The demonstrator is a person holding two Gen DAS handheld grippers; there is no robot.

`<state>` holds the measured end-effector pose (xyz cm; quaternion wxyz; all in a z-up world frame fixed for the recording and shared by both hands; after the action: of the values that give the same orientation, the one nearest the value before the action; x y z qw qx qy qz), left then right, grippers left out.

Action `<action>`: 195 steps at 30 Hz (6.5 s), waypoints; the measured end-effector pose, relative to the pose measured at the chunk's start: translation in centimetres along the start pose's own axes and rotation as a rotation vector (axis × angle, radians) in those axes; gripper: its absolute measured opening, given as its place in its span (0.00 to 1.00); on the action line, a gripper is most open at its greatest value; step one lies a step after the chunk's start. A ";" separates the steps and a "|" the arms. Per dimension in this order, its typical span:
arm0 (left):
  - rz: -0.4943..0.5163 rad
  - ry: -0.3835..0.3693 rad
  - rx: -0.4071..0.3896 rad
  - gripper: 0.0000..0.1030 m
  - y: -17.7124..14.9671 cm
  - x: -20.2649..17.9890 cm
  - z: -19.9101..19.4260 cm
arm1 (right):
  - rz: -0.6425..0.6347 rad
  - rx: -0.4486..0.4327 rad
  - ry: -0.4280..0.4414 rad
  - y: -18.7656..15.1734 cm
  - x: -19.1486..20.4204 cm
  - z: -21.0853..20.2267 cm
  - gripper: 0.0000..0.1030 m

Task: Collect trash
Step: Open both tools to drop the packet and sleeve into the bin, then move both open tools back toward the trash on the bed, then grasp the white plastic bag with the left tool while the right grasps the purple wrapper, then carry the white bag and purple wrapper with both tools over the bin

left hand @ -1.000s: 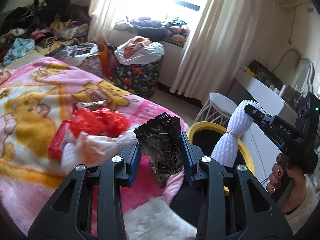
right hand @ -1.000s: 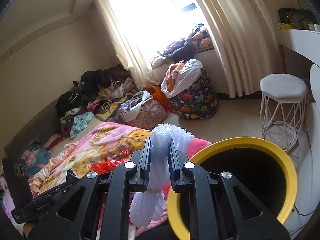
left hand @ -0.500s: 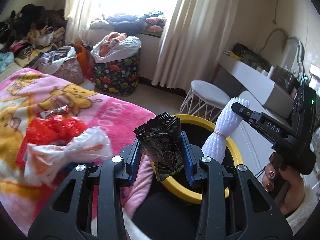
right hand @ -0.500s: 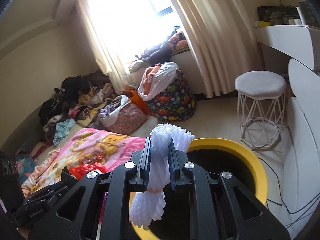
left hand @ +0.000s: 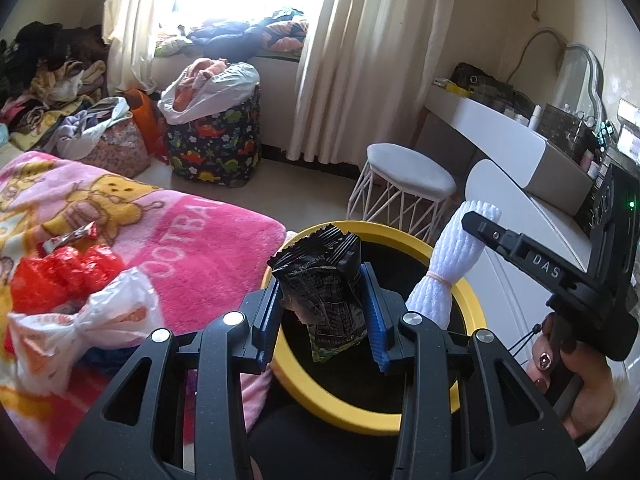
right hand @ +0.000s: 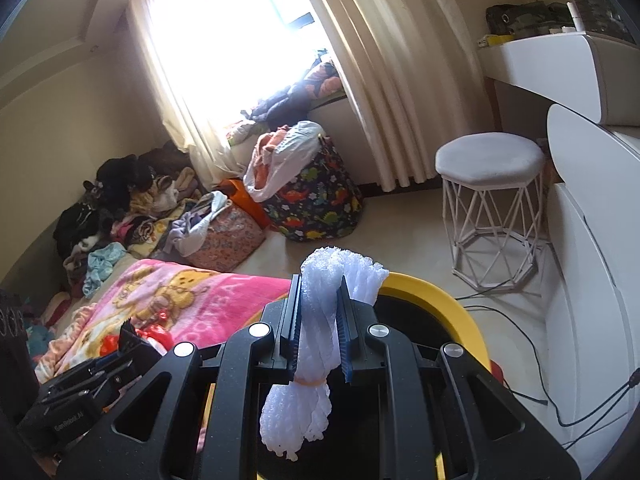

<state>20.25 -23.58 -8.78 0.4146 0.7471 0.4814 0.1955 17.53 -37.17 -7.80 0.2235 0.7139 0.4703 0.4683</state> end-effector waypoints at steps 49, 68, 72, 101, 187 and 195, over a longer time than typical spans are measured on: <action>-0.112 0.198 -0.126 0.89 -0.7 9.8 -5.7 | -0.153 0.064 0.119 -4.2 8.2 0.5 0.70; -0.217 0.284 -0.160 0.89 -2.0 16.2 -9.2 | -0.297 0.157 0.211 -8.6 14.6 0.5 0.71; -0.237 0.305 -0.164 0.89 -2.3 17.6 -10.0 | -0.329 0.187 0.231 -10.0 15.8 0.7 0.71; -0.285 0.217 -0.005 0.66 -7.9 22.9 -9.4 | -0.438 0.468 0.215 -17.4 18.5 5.4 0.43; -0.154 0.127 -0.108 0.12 -0.1 12.4 -9.6 | -0.170 0.225 0.164 -6.1 9.1 0.2 0.08; -0.115 0.118 -0.088 0.12 -0.3 10.7 -8.5 | -0.120 0.192 0.136 -4.8 6.9 0.2 0.08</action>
<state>19.11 -10.37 -5.26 0.4283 0.6866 0.5381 0.2359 16.32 -28.90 -8.35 0.1493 0.6690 0.5691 0.4541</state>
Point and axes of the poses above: each gripper's, at about its wrist camera, not at the fingertips, and z roughly the way its jaws point, x to its left, y to its top, the point moved 9 cm from there along z, roughly the way its jaws point, and after that the axes turned 7 degrees about z, right-handed, at the moved point
